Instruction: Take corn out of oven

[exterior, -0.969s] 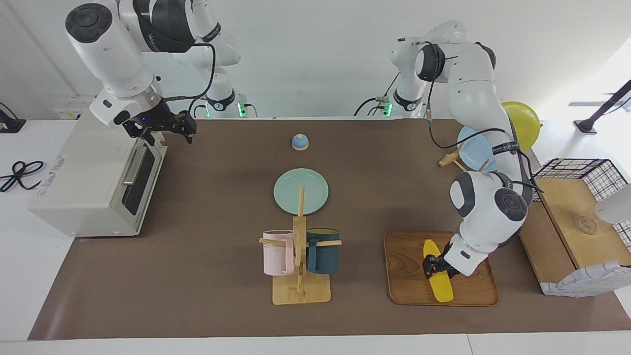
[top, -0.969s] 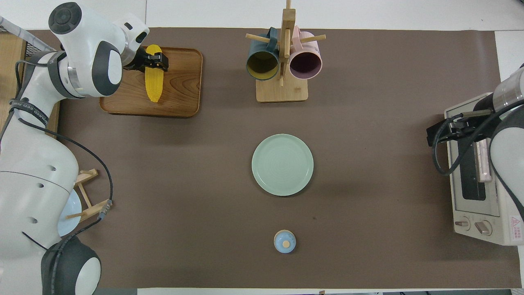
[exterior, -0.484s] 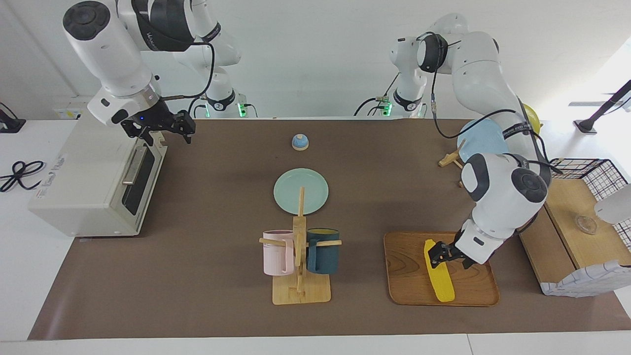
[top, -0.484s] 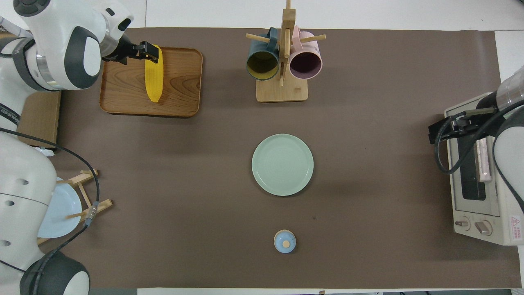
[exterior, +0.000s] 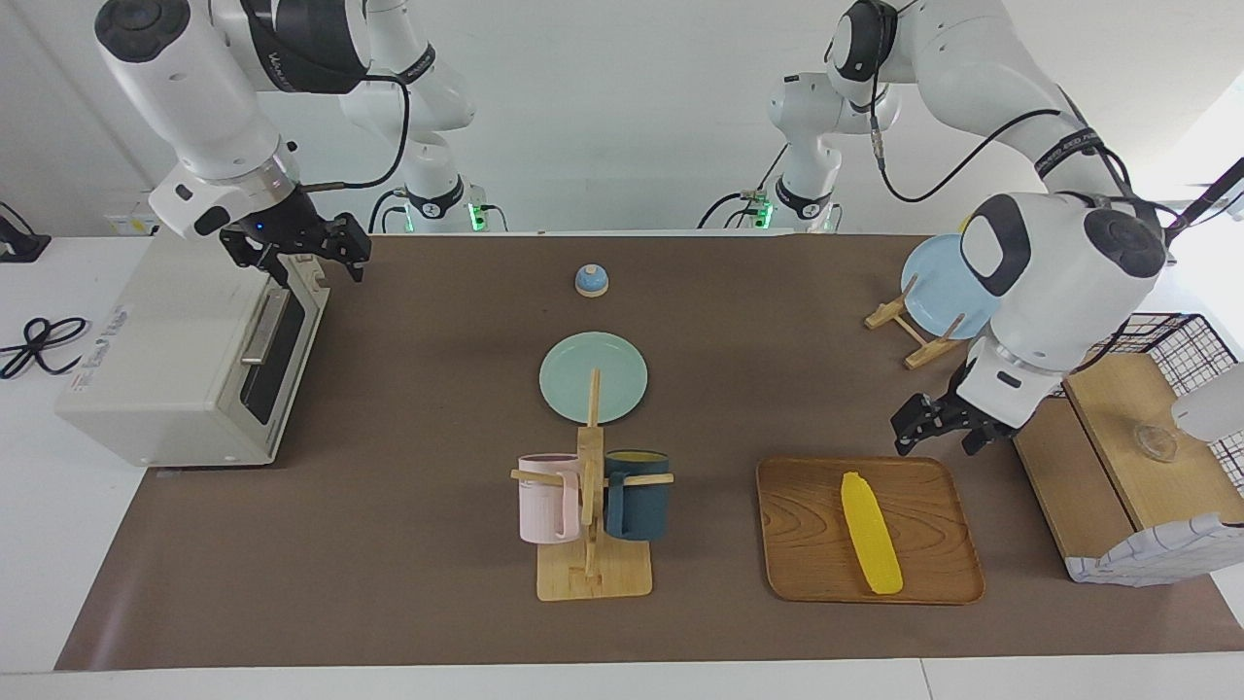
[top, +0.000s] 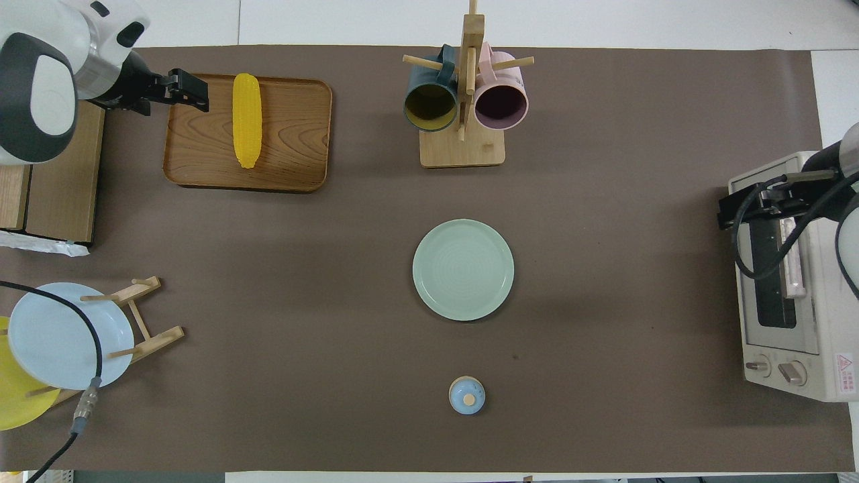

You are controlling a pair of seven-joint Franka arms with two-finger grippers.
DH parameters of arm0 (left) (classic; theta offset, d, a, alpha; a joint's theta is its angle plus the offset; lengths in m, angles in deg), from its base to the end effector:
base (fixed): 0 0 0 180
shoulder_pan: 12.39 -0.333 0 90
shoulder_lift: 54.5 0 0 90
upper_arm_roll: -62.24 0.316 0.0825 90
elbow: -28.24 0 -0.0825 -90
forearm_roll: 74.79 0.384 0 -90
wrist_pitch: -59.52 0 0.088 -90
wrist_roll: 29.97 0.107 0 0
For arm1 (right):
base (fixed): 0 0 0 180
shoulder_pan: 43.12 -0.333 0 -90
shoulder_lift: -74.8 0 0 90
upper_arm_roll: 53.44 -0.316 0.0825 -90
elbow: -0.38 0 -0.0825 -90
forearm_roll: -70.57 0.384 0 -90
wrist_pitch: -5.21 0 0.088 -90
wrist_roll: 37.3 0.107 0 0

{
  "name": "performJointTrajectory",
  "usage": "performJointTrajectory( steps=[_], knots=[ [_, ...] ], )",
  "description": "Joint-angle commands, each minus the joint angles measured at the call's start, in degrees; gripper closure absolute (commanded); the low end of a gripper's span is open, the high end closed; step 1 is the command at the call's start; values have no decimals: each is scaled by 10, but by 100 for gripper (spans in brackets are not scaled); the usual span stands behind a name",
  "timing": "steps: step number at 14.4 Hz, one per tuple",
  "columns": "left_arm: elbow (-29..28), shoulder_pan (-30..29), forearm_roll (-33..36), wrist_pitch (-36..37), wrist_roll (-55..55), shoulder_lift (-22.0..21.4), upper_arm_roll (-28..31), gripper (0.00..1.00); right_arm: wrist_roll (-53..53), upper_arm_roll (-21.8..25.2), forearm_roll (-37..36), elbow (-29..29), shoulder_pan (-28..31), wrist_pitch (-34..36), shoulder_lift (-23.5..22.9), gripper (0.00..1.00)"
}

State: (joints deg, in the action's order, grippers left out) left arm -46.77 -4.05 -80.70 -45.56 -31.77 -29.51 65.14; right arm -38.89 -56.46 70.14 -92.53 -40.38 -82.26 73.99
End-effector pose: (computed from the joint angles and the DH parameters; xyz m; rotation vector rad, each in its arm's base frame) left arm 0.6932 -0.0813 0.5009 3.0530 -0.0715 0.1283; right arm 0.5513 0.0017 0.5893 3.1310 0.0513 -0.1710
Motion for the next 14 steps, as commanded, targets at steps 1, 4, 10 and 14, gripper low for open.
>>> performJointTrajectory(
  steps=[1, 4, 10, 14],
  knots=[
    [-38, 0, 11, 53, -4, -58, 4, 0, -1, -2, 10, 7, 6, 2, -2, 0],
    [-59, -7, 40, 120, -5, -120, 2, 0, -2, -3, 10, 7, 6, 0, -2, 0],
    [-228, -21, 42, 124, -8, -260, 1, 0, -2, -2, 10, 7, 6, -1, -2, 0],
    [-233, -15, 42, 115, -7, -264, -4, 0, -2, -2, 10, 7, 5, -1, -2, 0]
  ],
)
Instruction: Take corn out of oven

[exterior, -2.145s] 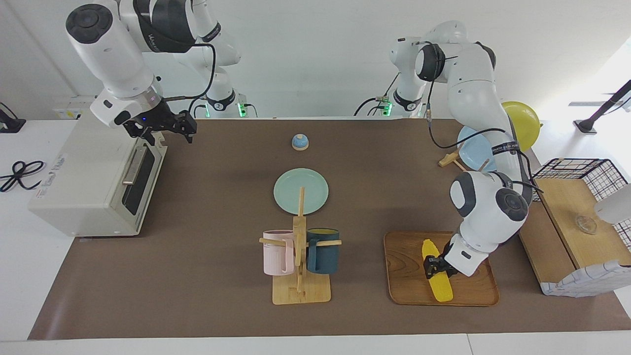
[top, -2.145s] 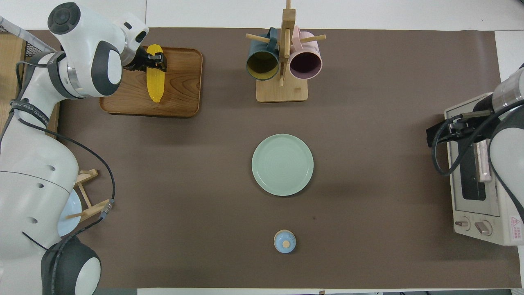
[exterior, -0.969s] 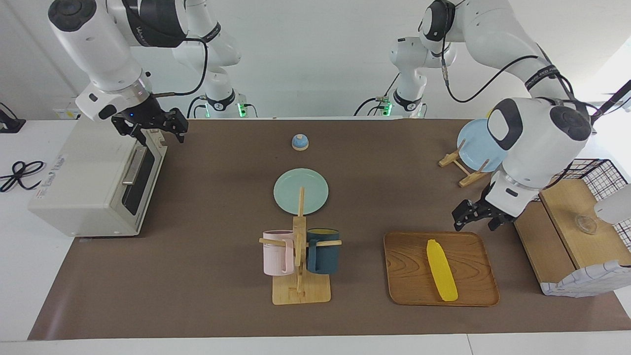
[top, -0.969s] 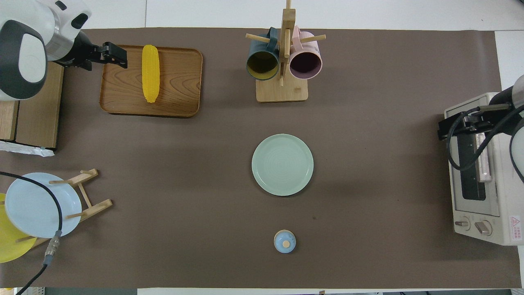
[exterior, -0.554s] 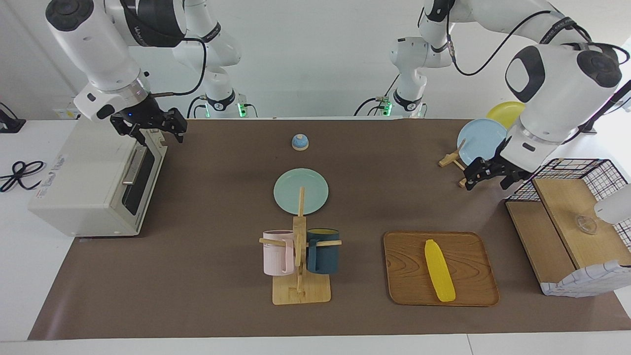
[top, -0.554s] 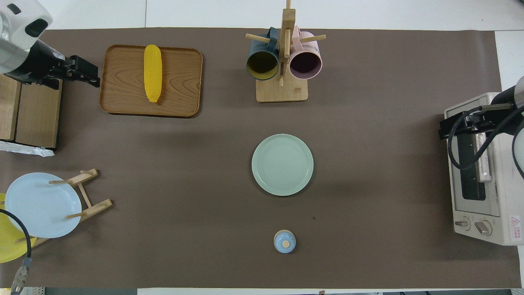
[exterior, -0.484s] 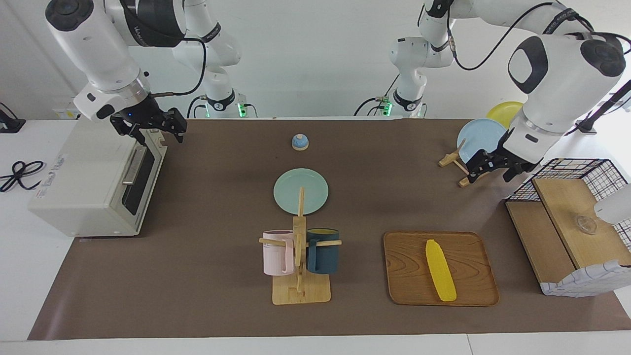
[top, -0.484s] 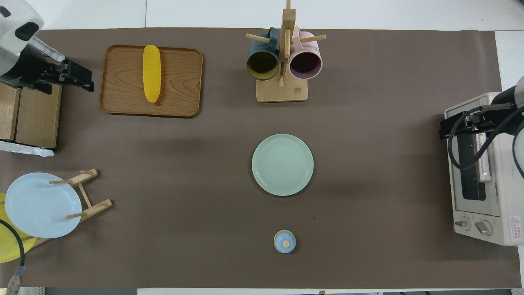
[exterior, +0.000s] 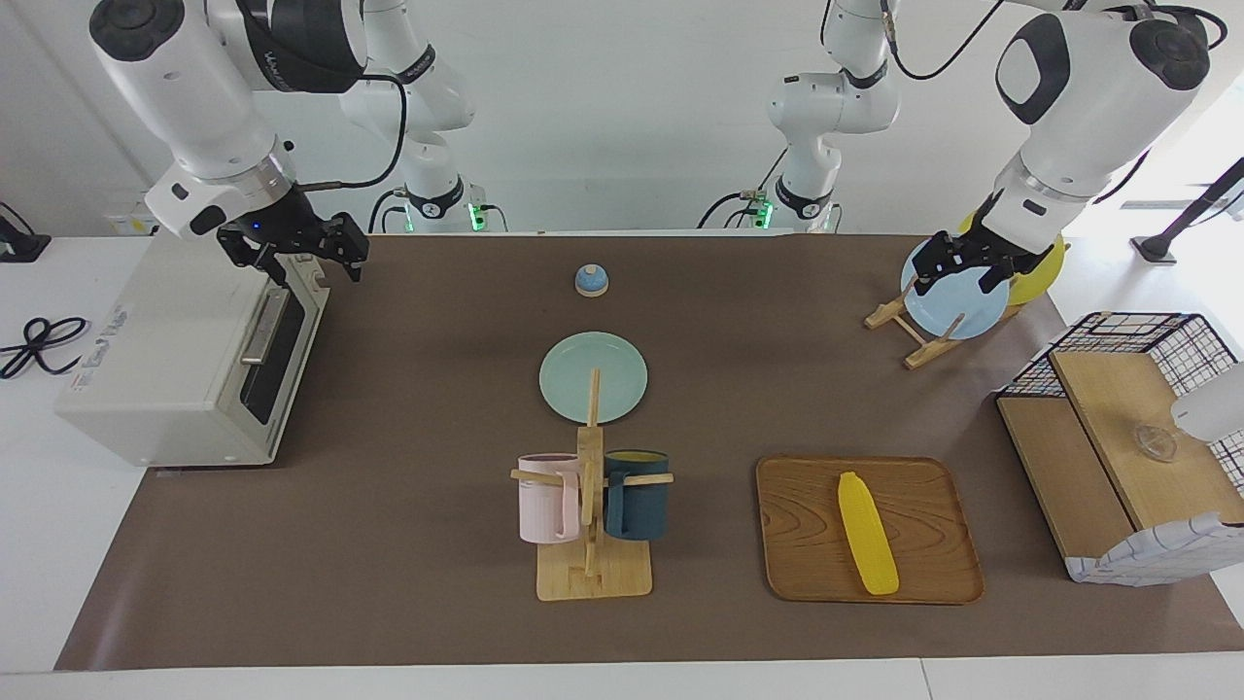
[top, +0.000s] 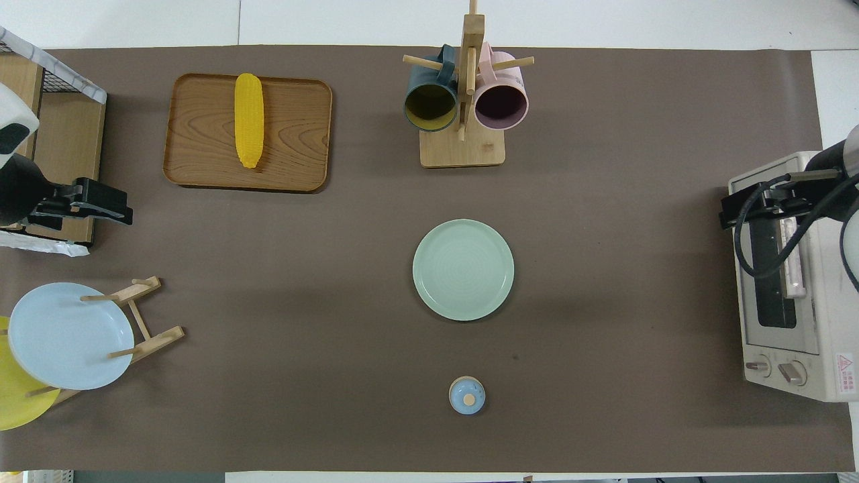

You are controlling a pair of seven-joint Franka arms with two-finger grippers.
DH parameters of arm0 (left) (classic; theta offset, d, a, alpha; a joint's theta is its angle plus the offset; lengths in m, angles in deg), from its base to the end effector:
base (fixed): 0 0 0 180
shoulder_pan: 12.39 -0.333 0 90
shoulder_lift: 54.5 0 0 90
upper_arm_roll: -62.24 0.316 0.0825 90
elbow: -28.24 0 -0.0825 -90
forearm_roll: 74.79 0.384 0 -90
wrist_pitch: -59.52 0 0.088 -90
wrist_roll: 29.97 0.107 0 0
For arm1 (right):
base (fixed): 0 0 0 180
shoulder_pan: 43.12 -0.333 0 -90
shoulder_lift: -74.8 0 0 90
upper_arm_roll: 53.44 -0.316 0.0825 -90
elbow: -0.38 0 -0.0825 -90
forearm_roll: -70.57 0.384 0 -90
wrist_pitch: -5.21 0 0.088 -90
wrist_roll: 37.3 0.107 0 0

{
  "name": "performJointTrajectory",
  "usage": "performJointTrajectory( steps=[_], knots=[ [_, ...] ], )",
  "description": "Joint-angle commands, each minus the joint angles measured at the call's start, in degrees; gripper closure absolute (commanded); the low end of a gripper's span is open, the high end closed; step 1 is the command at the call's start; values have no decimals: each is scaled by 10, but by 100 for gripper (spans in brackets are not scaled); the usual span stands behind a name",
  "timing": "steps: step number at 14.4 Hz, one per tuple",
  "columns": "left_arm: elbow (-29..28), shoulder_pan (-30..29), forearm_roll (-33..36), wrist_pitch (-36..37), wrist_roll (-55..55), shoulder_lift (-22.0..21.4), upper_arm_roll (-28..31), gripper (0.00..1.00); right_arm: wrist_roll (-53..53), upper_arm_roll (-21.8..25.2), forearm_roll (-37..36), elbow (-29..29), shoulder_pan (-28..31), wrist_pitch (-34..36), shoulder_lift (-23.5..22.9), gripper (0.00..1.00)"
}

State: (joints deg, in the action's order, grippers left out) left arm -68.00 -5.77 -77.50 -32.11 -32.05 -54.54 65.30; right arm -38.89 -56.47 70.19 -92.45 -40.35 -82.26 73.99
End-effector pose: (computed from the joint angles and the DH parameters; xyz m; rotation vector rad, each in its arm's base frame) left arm 0.5508 -0.0392 0.5760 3.0955 -0.0350 -0.1270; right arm 0.5514 0.0016 0.5899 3.1320 0.0507 -0.1689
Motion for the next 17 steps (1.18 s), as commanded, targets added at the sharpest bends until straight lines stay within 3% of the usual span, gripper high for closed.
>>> performJointTrajectory(
  steps=[1, 8, 17],
  knots=[
    [-17, 2, 10, -21, -3, -11, -8, 0, -2, -2, 9, 6, 5, -1, -2, 0],
    [25, -31, 44, -3, -1, -8, -53, 0, -2, -3, 9, 6, 5, -2, -2, 0],
    [0, -32, 23, -43, -5, -14, -48, 0, -2, -3, 9, 6, 4, -6, -2, 0]
  ],
)
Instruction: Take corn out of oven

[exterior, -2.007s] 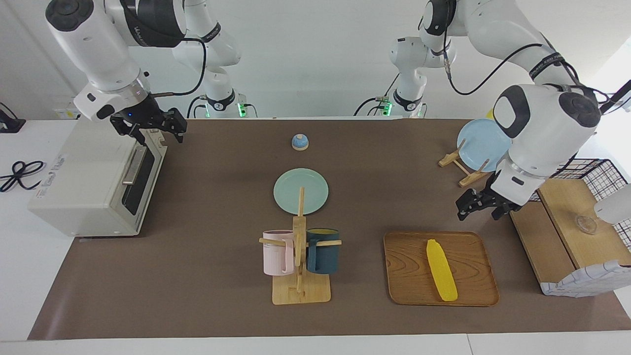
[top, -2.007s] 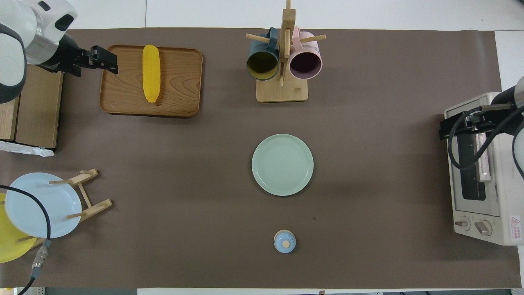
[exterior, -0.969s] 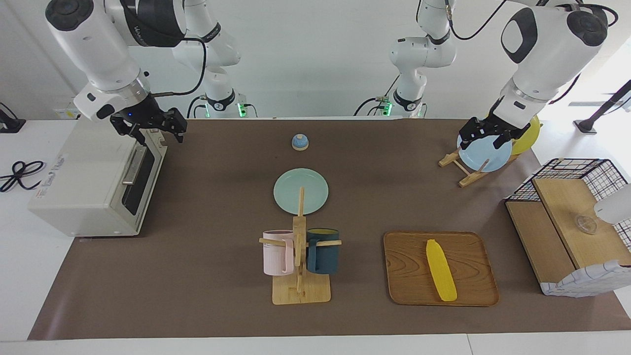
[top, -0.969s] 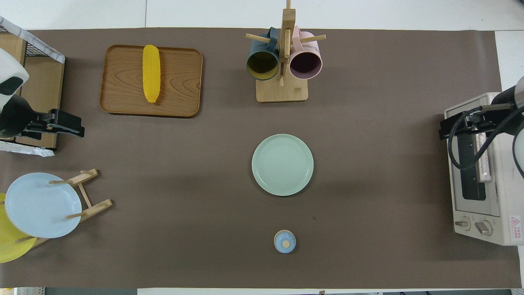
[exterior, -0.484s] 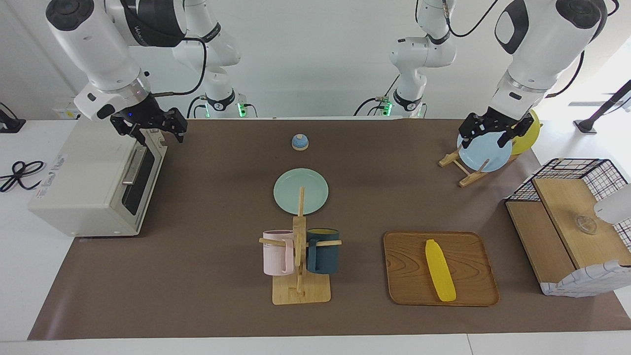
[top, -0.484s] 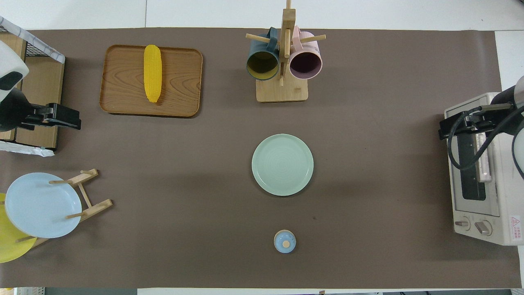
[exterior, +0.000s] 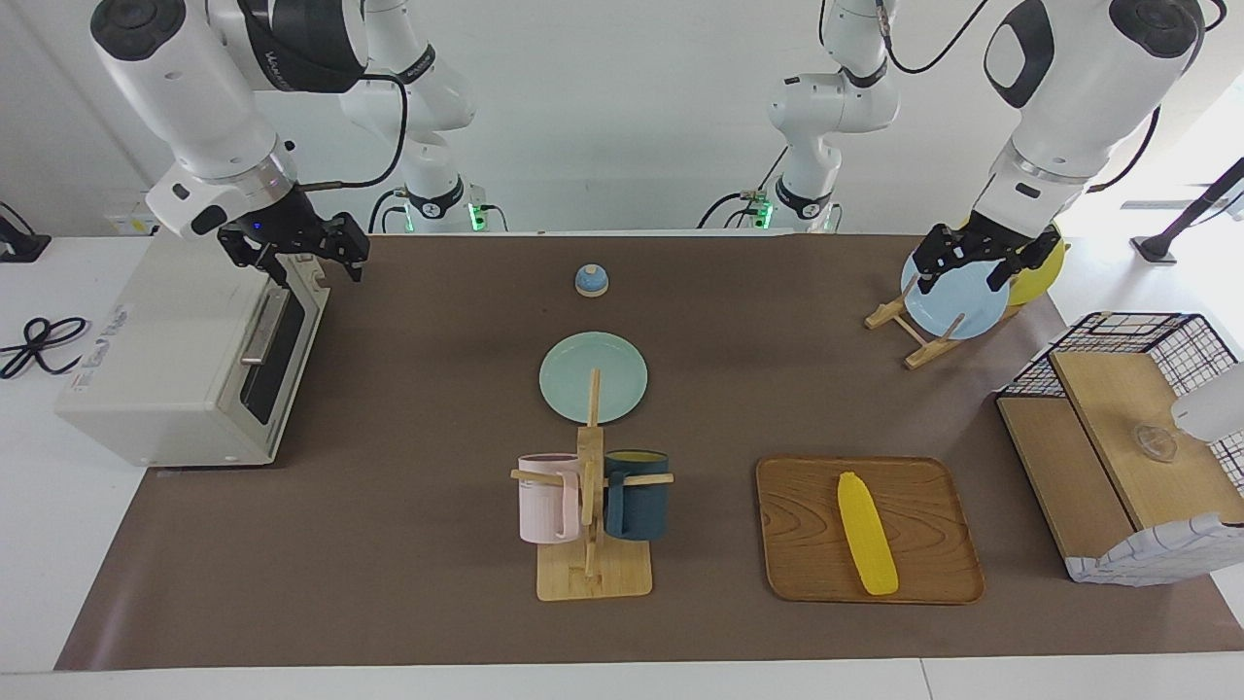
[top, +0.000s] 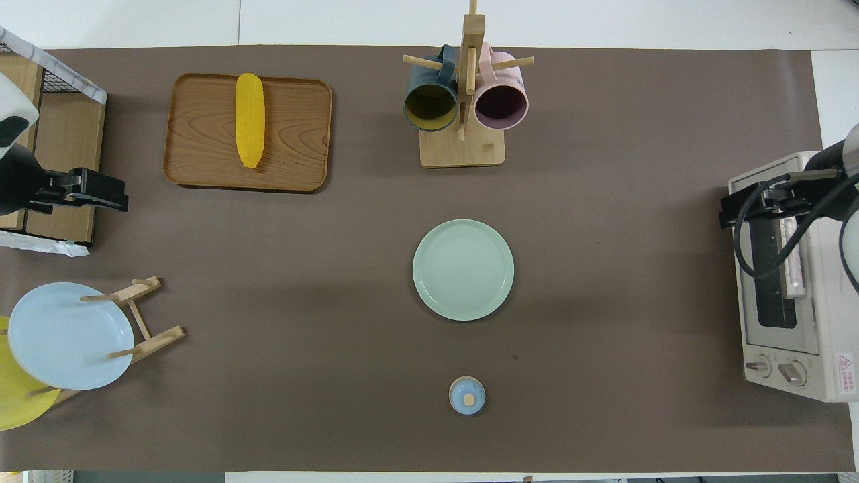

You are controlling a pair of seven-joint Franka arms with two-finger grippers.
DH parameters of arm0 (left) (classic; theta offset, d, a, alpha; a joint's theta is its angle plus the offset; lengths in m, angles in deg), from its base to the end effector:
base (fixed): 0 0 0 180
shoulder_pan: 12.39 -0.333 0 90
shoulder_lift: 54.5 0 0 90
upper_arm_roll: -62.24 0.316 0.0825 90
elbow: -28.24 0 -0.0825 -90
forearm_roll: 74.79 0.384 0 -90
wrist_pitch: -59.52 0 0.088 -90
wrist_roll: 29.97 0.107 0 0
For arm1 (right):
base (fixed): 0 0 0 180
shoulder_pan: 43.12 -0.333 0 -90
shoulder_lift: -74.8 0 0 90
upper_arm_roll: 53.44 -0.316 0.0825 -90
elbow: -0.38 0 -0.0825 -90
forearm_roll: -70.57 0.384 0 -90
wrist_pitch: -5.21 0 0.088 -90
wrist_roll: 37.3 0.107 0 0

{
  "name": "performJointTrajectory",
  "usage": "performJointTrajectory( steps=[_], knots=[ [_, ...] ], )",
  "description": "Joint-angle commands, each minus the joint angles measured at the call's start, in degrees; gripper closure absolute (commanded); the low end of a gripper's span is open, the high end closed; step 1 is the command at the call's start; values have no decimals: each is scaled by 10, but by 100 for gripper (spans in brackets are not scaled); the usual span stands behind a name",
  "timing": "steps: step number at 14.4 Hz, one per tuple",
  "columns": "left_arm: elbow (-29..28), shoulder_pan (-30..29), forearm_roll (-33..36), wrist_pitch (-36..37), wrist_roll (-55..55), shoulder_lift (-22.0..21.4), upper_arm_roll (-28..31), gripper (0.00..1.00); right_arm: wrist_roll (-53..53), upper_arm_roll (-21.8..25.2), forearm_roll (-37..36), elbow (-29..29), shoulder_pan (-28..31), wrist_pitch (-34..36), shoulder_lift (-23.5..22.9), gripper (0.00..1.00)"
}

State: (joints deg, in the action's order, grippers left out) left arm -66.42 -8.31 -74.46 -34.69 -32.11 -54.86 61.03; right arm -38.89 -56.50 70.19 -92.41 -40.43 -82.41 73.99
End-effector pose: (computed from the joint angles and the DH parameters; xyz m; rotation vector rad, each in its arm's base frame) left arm 0.5551 -0.0509 0.5959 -3.1344 0.0869 0.0019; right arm 0.5517 0.0026 0.5905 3.1321 0.0537 -0.1637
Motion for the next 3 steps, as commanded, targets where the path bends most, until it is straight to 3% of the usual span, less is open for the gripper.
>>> performJointTrajectory(
  steps=[1, 3],
  knots=[
    [-16, -9, -8, -16, -2, -10, -5, 0, -2, -3, 9, 6, 6, -4, -2, 0],
    [-16, -11, -9, -17, 2, -10, -5, 0, -2, -3, 9, 5, 5, -4, -2, 0]
  ],
)
